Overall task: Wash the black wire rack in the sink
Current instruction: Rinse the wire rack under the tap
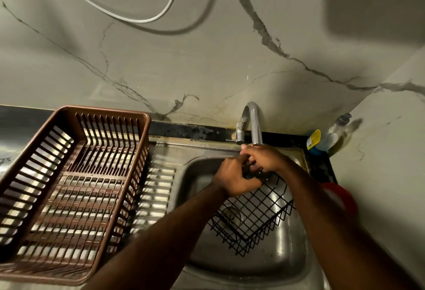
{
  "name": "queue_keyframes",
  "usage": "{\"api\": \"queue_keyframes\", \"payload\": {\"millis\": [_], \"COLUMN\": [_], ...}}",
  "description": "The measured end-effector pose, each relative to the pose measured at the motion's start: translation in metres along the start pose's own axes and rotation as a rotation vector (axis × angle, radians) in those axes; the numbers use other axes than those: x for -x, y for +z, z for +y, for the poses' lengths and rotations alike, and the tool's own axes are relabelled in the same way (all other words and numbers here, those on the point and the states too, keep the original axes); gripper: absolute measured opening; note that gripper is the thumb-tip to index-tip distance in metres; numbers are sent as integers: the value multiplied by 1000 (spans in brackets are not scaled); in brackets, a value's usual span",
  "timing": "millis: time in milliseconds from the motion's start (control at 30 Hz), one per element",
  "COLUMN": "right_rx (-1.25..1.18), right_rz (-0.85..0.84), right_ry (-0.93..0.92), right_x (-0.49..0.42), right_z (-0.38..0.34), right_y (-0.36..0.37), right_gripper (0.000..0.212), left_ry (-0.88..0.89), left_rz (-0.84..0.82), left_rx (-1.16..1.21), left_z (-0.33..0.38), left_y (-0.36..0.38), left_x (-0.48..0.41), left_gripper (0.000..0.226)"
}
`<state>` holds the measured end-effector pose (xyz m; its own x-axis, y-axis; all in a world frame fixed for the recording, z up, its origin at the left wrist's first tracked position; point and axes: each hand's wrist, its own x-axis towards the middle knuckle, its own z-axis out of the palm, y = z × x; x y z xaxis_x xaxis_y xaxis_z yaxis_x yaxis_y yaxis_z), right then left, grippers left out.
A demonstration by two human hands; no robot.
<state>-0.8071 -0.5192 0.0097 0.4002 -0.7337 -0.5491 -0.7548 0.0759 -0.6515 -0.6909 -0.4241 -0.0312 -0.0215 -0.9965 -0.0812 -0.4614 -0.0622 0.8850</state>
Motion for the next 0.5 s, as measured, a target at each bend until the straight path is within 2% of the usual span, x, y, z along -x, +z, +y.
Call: {"api": "queue_keyframes", "payload": {"millis": [133, 333, 433, 500], "right_rx": [121, 50, 106, 105], "right_rz": [3, -64, -2, 45], "right_ry": [-111, -249, -300, -272], "right_x": [-3, 11, 16, 19], "right_z": [4, 19, 32, 33], "right_y": [2, 6, 2, -1], "right_gripper": [47, 52, 44, 43], "left_ry": [-42, -89, -193, -222], "left_rz": [31, 87, 182, 240], "left_rx": [63, 57, 189, 253], "left_z": [-3, -9, -16, -18], "left_y": [-3, -11, -19, -24], "left_x": [-1, -4, -3, -1], "left_gripper": [50, 55, 78, 75]}}
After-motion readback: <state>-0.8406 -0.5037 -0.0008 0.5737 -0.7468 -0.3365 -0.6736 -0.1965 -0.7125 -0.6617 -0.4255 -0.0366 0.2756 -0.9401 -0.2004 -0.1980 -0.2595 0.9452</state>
